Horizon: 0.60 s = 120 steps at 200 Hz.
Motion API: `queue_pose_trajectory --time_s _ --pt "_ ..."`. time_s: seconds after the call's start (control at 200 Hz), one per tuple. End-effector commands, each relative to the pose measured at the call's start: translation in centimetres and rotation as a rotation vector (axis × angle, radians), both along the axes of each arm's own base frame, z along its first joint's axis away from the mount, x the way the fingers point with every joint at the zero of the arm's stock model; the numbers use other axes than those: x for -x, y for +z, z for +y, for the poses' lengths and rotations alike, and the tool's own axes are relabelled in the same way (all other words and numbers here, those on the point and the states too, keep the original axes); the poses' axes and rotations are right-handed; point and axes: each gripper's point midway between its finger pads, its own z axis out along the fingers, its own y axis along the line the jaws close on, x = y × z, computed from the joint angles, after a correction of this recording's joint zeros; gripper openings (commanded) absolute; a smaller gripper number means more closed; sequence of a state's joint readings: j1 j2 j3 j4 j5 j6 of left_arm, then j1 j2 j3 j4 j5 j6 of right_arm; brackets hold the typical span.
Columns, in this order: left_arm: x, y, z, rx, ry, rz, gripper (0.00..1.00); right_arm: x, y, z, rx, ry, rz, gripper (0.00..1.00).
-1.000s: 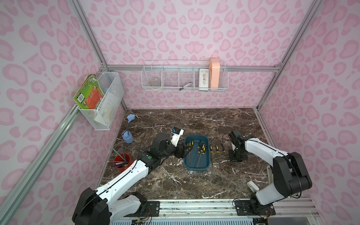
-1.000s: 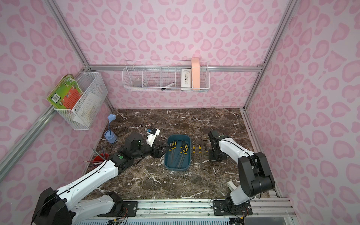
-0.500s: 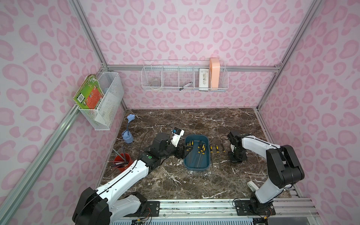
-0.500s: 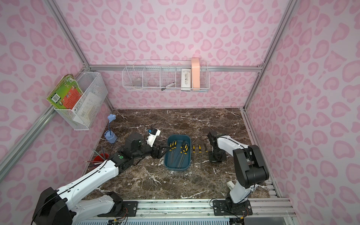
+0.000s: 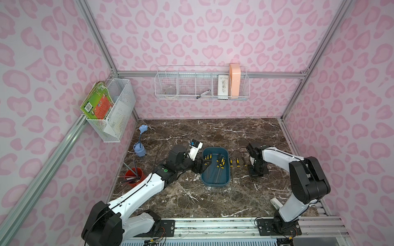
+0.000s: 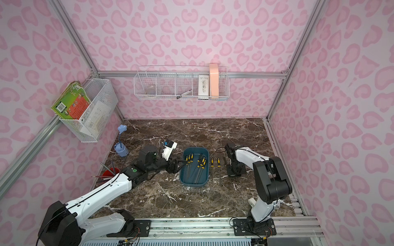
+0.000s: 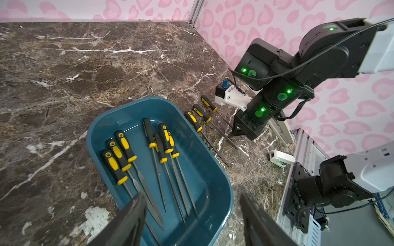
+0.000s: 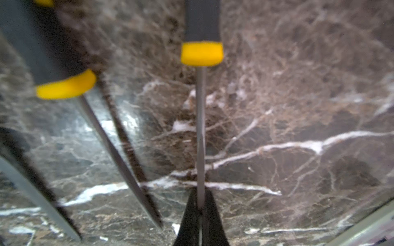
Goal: Take the file tool out of the storage box
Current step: Place the file tool at the center of the board.
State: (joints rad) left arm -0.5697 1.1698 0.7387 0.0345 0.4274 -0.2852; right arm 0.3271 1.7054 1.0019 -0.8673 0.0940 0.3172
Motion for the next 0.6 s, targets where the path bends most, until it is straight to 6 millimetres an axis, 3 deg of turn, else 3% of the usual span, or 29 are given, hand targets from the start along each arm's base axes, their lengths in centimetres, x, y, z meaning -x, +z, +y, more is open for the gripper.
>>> queue_pose_trajectory --time_s 0.0,0.255,0.595 --pt "0.08 0.09 -0.18 0.000 -0.015 0.003 0.73 0.29 0.10 -0.32 0.013 -0.005 0.006 0.00" --pt "0.09 0.13 -0.18 0.000 -0.015 0.001 0.73 0.37 -0.21 -0.57 0.017 -0.010 0.020 0.00" --pt "-0.06 -0.05 -0.28 -0.005 -0.017 0.005 0.73 0.64 -0.62 -0.97 0.045 -0.014 0.039 0.12"
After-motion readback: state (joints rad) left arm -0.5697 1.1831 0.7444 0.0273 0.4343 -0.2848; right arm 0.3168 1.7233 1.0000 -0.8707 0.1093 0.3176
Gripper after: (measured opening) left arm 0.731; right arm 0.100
